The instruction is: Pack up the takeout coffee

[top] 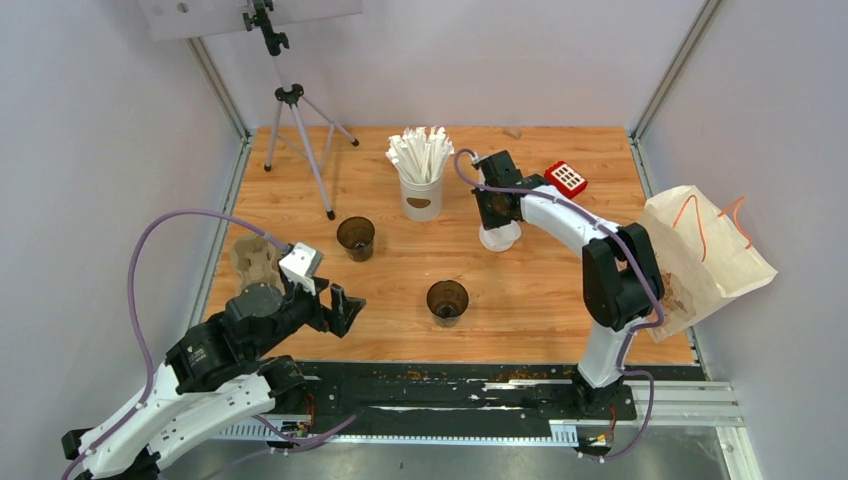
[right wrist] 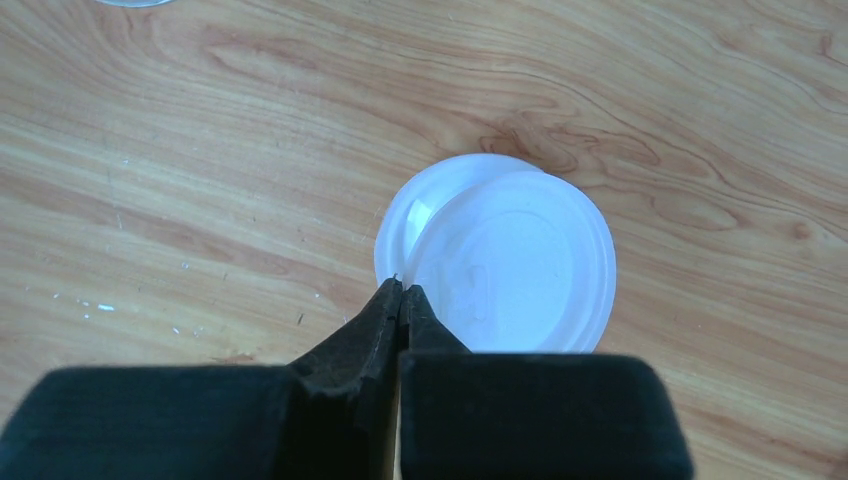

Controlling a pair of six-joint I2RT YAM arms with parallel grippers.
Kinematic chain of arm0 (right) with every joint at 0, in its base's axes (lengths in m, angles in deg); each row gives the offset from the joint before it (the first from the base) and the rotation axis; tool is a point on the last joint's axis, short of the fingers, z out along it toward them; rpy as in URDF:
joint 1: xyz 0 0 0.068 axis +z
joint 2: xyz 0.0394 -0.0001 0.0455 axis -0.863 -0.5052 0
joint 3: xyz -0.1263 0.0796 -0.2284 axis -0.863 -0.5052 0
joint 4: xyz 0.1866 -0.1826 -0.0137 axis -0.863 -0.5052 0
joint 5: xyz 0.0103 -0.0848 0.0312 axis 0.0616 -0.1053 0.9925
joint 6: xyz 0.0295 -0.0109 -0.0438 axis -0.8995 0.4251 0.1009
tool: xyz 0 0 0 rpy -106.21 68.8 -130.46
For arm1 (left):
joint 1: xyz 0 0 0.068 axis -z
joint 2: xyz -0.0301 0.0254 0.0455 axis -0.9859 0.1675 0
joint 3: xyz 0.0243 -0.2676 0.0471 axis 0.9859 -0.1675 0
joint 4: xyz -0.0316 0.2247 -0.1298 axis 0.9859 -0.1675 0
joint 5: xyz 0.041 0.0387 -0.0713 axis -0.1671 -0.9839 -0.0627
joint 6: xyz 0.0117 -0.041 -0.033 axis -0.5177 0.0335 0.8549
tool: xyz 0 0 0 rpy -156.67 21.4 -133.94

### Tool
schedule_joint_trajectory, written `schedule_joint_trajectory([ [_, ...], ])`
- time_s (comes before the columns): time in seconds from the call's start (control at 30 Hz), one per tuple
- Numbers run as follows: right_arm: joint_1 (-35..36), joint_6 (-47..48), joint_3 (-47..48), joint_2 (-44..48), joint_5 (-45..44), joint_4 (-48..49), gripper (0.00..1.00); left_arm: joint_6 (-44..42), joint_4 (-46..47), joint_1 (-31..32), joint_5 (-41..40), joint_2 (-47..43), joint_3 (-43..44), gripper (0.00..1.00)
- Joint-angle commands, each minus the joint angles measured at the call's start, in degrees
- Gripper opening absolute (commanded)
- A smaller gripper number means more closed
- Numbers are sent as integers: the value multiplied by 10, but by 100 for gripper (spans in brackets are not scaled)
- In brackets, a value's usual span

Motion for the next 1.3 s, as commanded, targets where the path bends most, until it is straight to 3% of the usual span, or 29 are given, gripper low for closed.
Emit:
schedule_joint_trajectory([
  [0.0,-3,-9,-18,40,9,-7,0,6,7,2,-13,12,-1,100],
  [0.43,-3,-3,-27,46,49,-2,0,8,4,2,-18,21,1,100],
  [0.67,-3,-11,5,72,45,-72,0,14,-4,2,-41,12,5,100],
  [1.03,19,-59,-41,217,216,-88,0,-5,24,2,-24,-11,-1,100],
  [1.27,54,-210,-134,333,367,39,0,-57,73,2,-3,8,12,100],
])
